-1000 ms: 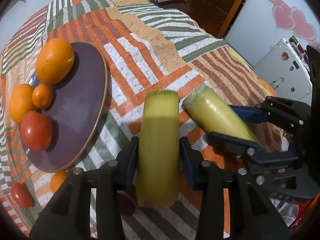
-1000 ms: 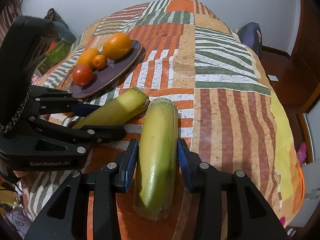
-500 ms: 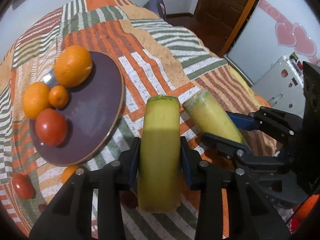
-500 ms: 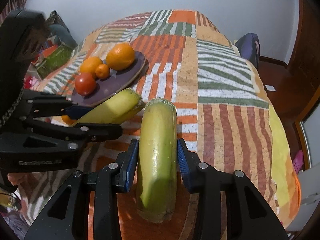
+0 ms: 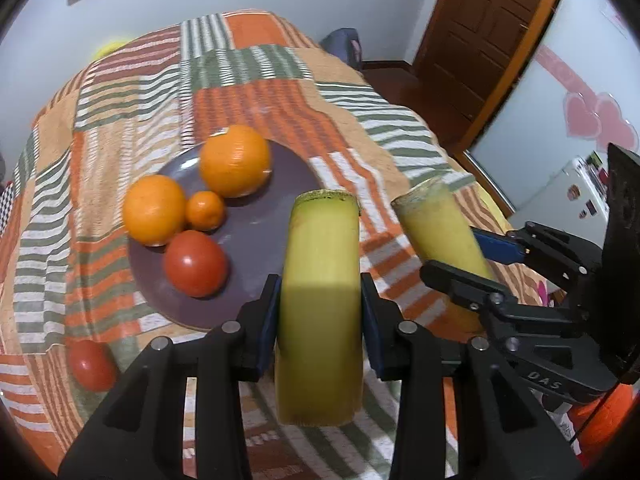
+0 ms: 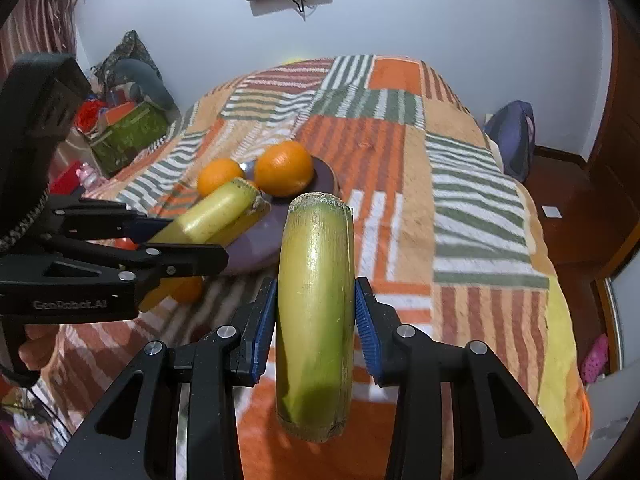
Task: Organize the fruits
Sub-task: 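Carry both held corn cobs over the purple plate, then lower both corn cobs onto the plate and open both grippers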
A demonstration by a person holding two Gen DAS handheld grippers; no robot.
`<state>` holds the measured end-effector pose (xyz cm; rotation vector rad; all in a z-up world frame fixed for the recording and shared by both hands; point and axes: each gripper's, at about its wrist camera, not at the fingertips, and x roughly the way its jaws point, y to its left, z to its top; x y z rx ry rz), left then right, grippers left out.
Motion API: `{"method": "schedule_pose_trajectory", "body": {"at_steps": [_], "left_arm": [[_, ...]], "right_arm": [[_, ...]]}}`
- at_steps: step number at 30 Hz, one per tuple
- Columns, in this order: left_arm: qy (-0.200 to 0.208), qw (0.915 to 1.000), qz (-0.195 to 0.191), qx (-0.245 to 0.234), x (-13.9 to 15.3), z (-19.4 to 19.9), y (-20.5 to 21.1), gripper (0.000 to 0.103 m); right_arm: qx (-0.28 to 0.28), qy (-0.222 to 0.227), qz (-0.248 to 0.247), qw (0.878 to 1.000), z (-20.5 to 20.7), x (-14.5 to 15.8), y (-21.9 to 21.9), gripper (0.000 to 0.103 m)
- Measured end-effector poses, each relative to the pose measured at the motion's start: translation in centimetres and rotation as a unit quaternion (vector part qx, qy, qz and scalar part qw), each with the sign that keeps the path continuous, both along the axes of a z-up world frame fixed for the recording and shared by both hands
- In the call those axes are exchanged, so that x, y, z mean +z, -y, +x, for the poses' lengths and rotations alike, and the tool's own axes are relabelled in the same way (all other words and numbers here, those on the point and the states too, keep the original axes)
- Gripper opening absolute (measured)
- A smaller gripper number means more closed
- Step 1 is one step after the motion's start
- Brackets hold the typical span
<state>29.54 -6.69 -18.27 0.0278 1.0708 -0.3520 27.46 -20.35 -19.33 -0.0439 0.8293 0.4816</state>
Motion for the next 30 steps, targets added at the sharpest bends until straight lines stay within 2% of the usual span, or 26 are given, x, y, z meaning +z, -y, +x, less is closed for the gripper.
{"method": "schedule_pose_trajectory", "body": {"at_steps": [8, 18, 30], "left_arm": [[-0.016, 0.9996, 0.004, 0.024, -1.6, 2.4, -2.2, 0.037], [-0.029, 0.9994, 0.010, 0.019, -3.3, 5.5, -2.3, 0.037], [-0.028, 0.9995, 0.015, 0.007, -4.0, 6.3, -1.9, 0.037]], "right_arm": [[0.005, 0.000, 0.006, 1.000, 2.8, 0.1, -2.4, 0.035], [-0.008, -0.016, 0.002, 1.000, 6.0, -0.8, -3.8, 0.035], [-0.017, -0.045, -0.014, 0.999, 7.7, -2.1, -4.3, 0.035]]}}
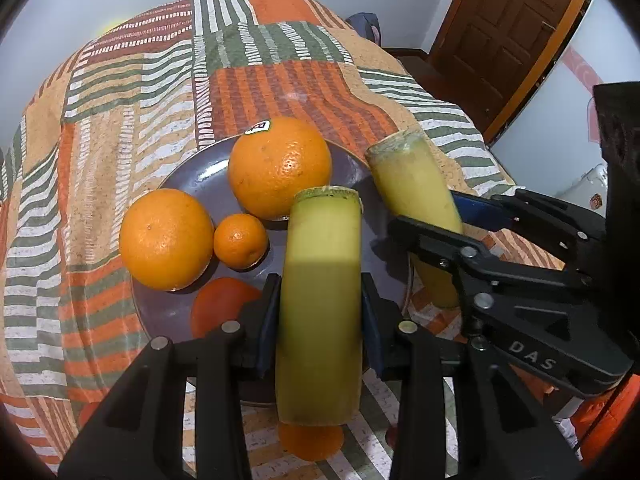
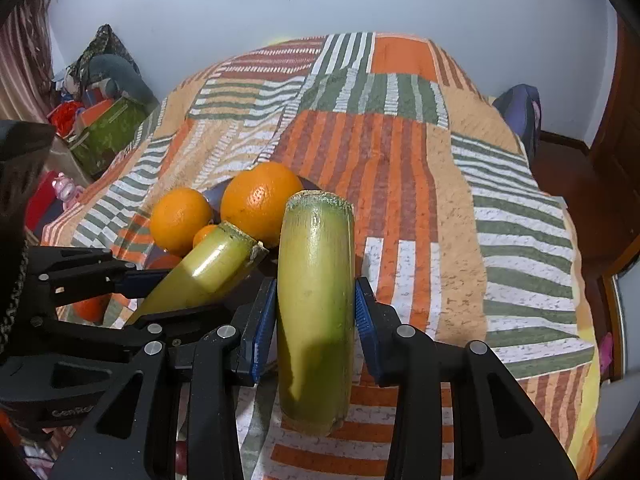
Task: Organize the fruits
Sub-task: 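Lower both corn cobs onto the plate and open both grippers, then grasp a mandarin with the right gripper while the left gripper grasps a red tomato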
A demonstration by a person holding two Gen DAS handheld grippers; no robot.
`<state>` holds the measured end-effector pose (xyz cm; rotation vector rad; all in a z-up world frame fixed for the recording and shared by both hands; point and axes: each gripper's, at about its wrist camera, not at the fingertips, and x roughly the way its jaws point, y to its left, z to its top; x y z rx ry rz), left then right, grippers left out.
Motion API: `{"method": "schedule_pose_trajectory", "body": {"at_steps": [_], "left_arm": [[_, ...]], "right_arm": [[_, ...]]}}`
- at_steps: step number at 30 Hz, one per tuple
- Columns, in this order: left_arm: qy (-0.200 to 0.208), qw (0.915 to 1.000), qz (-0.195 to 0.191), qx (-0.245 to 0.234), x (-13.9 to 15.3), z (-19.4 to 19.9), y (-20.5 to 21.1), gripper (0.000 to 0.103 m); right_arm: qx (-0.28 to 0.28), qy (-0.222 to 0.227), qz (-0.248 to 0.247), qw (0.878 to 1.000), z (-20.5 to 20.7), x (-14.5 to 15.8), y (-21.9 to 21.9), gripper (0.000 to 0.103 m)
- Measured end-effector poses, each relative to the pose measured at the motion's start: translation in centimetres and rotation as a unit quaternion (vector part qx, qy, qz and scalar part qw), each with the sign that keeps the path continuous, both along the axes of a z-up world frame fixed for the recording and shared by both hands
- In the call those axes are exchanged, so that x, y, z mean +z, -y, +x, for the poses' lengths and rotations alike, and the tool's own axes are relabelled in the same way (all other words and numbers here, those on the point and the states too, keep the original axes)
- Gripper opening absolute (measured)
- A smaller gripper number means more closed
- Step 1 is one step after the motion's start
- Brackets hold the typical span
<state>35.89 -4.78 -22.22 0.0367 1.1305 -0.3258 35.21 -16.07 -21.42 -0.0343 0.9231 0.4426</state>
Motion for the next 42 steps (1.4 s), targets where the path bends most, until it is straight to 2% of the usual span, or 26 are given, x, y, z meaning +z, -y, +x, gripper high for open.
{"method": "schedule_pose_trajectory", "body": {"at_steps": [10, 15, 25, 34, 36, 38, 42], "left_arm": [[-0.004, 1.0000, -0.001, 0.007, -0.1, 0.3, -0.2, 0.039], [0.004, 0.9999, 0.004, 0.013, 0.2, 0.2, -0.4, 0.039], [0.028, 0.9992, 0.019, 0.023, 2.0, -1.4, -1.0, 0.039], [0.057, 0.9971, 0.033, 0.038, 4.8, -4.3, -2.6, 0.040], [0.066, 0.9964, 0.034, 0.043, 5.5, -5.0, -3.2, 0.044], [0.079, 0.9950, 0.035, 0.051, 6.4, -6.0, -4.1, 0.053], [0.102, 0.9917, 0.043, 0.066, 7.9, -8.1, -6.1, 0.057]], "right_arm": [[0.003, -0.017, 0.007, 1.000, 0.6, -0.2, 0.2, 0.036], [0.011, -0.004, 0.011, 1.000, 0.0, 0.7, 0.2, 0.036], [0.058, -0.006, 0.016, 0.998, -2.2, 1.2, -0.7, 0.037], [0.046, 0.008, 0.017, 0.999, -3.2, 1.9, -1.5, 0.037], [0.045, 0.013, 0.022, 0.999, -3.7, 2.5, -1.5, 0.037], [0.047, 0.020, 0.021, 0.999, -4.5, 3.0, -1.6, 0.037], [0.053, 0.032, 0.015, 0.998, -5.7, 4.0, -2.2, 0.038]]}}
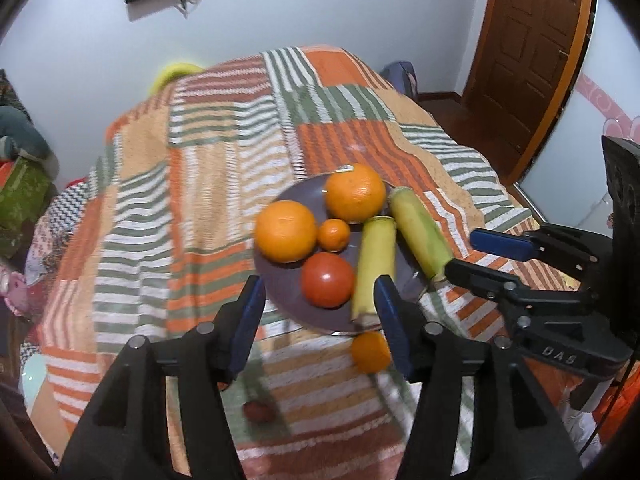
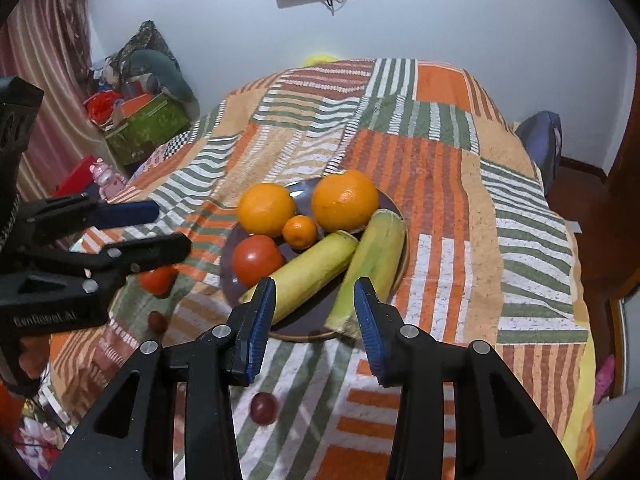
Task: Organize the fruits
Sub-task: 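Grasp a mandarin with the right gripper while the left gripper grasps a red tomato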
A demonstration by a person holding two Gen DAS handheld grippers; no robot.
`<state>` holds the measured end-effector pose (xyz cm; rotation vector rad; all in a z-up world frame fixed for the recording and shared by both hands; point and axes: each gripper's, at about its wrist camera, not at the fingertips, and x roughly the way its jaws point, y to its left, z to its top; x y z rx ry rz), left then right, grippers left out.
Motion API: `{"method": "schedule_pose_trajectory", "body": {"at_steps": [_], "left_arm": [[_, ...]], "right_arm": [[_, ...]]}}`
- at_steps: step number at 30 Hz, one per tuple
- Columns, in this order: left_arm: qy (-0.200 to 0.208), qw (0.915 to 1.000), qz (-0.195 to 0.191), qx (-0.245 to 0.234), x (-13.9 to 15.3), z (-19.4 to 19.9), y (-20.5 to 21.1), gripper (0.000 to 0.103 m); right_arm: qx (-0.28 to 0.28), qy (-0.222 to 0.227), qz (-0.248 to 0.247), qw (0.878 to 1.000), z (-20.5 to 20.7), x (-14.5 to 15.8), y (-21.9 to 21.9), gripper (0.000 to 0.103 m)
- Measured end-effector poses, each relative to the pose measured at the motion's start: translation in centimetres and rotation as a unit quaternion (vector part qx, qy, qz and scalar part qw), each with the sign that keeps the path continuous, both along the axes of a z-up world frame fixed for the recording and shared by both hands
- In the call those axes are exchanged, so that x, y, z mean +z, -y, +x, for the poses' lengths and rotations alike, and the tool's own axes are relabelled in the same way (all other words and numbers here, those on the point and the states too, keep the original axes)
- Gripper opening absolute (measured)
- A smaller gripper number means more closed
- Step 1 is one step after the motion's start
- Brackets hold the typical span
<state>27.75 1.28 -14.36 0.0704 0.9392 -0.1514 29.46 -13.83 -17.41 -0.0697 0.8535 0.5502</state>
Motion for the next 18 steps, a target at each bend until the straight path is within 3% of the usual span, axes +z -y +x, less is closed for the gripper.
{"method": "schedule_pose_trajectory", "body": {"at_steps": [3, 8, 18], "left_arm": [[0.007, 0.9999, 0.002, 0.009, 0.7, -1.1, -1.5, 0.061], [0.017, 0.9993, 0.009, 0.032, 1.1, -2.9, -4.6, 0.082], [-0.026, 0.9980, 0.006, 0.058, -2.0, -3.4, -9.3, 0.082]], "right_arm": [[-0.002, 0.005, 0.002, 1.000, -0.8, 0.5, -0.4, 0.048], [-0.004, 0.005, 0.007, 1.000, -1.7, 0.6, -1.2, 0.052], [-0.008, -0.016, 0.008, 1.000, -3.1, -1.2, -3.0, 0.055]]}}
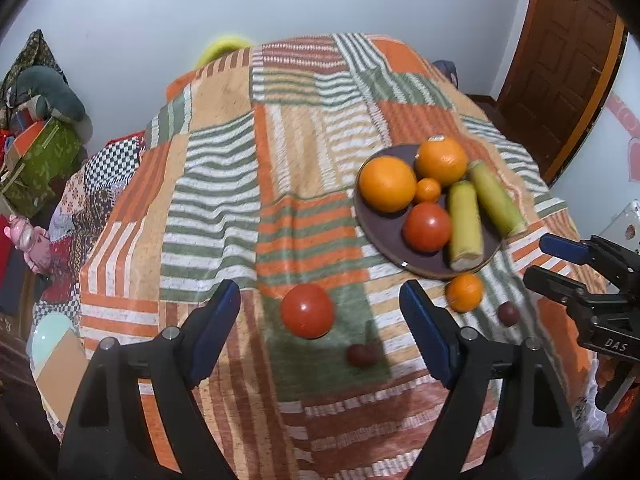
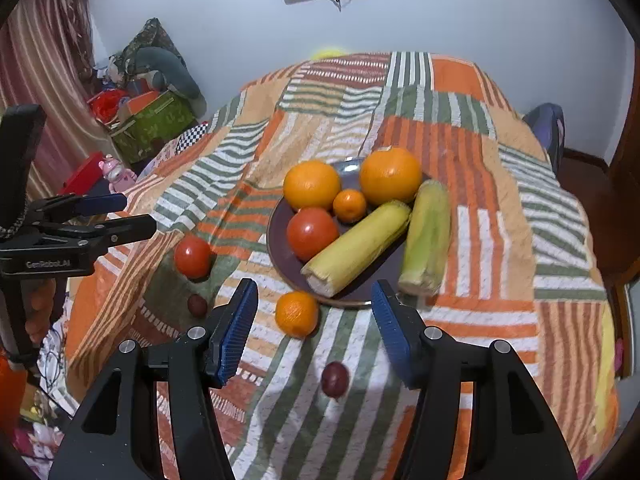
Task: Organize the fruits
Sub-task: 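Grasp a mandarin with the right gripper while the left gripper grasps a red tomato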
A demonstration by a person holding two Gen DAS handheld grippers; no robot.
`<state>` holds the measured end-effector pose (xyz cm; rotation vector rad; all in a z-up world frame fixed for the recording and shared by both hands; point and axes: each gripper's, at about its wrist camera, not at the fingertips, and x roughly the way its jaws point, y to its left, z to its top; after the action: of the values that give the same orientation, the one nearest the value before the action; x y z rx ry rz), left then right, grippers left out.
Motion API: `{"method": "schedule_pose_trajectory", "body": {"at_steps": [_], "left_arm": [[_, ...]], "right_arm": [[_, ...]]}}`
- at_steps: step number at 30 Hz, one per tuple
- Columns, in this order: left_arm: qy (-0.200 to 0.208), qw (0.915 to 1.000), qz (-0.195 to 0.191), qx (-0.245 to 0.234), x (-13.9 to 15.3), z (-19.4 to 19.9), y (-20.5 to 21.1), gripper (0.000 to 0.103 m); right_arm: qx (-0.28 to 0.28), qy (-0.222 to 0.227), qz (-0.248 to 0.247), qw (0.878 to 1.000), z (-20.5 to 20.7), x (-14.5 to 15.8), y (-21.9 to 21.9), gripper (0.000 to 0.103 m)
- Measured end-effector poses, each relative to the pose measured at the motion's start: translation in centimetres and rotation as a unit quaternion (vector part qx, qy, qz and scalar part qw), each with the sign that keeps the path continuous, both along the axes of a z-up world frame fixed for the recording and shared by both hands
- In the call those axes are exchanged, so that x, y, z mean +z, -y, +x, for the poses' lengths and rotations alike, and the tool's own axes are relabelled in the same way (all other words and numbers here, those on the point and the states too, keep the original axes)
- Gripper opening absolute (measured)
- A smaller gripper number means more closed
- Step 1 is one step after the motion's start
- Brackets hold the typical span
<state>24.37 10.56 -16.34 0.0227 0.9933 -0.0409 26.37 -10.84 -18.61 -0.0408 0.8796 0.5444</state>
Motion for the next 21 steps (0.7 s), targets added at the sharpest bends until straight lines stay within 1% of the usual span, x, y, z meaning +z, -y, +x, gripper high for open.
{"method": "schedule_pose_trajectory", "body": {"at_steps": [4, 9, 13, 17, 21], "left_arm": [[-0.016, 0.9999, 0.000, -0.005, -1.6, 0.3, -0.8, 0.082], [-0.033, 0.9993, -0.010, -0.015, -3.6, 0.9, -1.5, 0.082], [-0.053, 0.9980, -0.024, -0.025, -5.1, 1.7, -1.8, 0.070], [-0.066, 0.9967, -0.031, -0.034, -6.2, 2.4, -1.8, 0.062], [-0.078, 0.9952, -0.039, -0.044, -7.0, 3.0, -1.7, 0.062]], "right_arm": [[-0.003, -0.013, -0.006, 1.000, -0.1, -1.2, -0.8, 0.055], [0.000, -0.026, -0.021, 0.999, 0.1, -2.6, -2.0, 0.055], [0.000, -0.040, -0.025, 0.999, 0.4, -3.4, -2.4, 0.055], [0.001, -0.050, -0.028, 0.998, 0.8, -4.2, -2.7, 0.055], [0.005, -0.055, -0.030, 0.998, 0.9, -4.7, -3.1, 0.054]]}}
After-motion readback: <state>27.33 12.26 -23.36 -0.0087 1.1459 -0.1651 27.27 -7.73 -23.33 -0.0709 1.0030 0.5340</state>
